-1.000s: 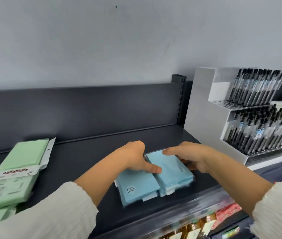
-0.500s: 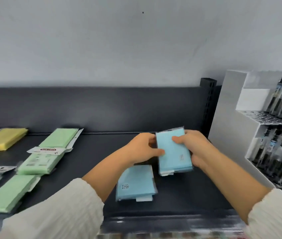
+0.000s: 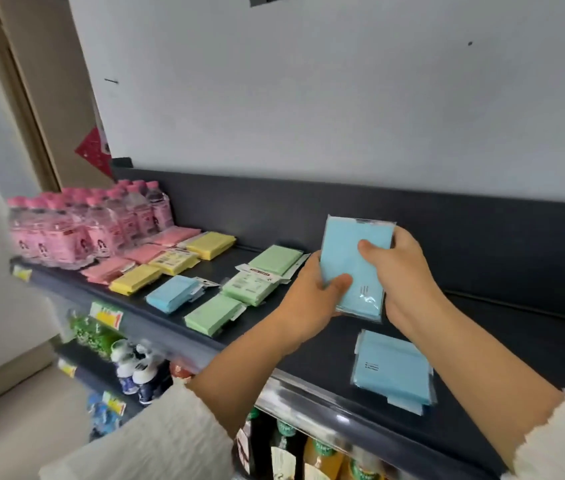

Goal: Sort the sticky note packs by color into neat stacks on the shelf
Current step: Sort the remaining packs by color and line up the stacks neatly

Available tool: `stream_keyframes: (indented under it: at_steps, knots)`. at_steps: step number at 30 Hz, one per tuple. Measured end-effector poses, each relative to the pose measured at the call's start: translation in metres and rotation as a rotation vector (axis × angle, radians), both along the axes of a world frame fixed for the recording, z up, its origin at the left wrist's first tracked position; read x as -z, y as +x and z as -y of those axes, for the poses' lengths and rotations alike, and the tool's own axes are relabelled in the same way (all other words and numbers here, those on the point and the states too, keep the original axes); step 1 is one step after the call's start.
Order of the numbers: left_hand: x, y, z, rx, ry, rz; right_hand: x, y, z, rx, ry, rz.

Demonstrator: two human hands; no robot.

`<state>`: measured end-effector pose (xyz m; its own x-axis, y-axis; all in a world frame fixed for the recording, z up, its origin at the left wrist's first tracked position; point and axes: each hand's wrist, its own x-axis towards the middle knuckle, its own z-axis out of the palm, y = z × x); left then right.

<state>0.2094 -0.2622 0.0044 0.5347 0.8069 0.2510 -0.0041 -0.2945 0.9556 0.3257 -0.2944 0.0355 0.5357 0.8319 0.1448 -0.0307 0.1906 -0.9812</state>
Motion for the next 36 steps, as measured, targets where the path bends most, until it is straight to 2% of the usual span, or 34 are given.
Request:
stream_keyframes:
  at_steps: [5,8,11,14,18,21,24,29,36]
  knots:
    - [0.003,-0.046,-0.020,-0.221,0.166,-0.121,0.003,-0.033,-0.026,-0.262,-0.142,-0.012]
    - [0.003,-0.075,-0.034,-0.235,0.173,-0.171,0.001,-0.051,-0.043,-0.345,-0.201,-0.002]
    - [0.001,-0.105,-0.054,-0.206,0.207,-0.189,-0.005,-0.070,-0.065,-0.335,-0.228,-0.002]
    - [-0.002,-0.137,-0.087,-0.274,0.374,-0.342,-0.014,-0.085,-0.088,-0.277,-0.250,0.015]
    - [0.008,-0.182,-0.146,-0.392,0.476,-0.692,-0.022,-0.098,-0.120,-0.160,-0.237,0.019]
    - [0.020,-0.199,-0.178,-0.221,0.466,-0.999,-0.020,-0.110,-0.144,-0.087,-0.260,0.013]
    - [0.030,-0.206,-0.198,-0.014,0.438,-1.164,-0.013,-0.127,-0.170,-0.031,-0.281,0.000]
    - [0.039,-0.209,-0.213,0.098,0.433,-1.133,-0.005,-0.152,-0.217,0.036,-0.356,0.014]
    - [0.038,-0.210,-0.222,0.179,0.578,-1.180,0.015,-0.165,-0.278,0.104,-0.573,0.097]
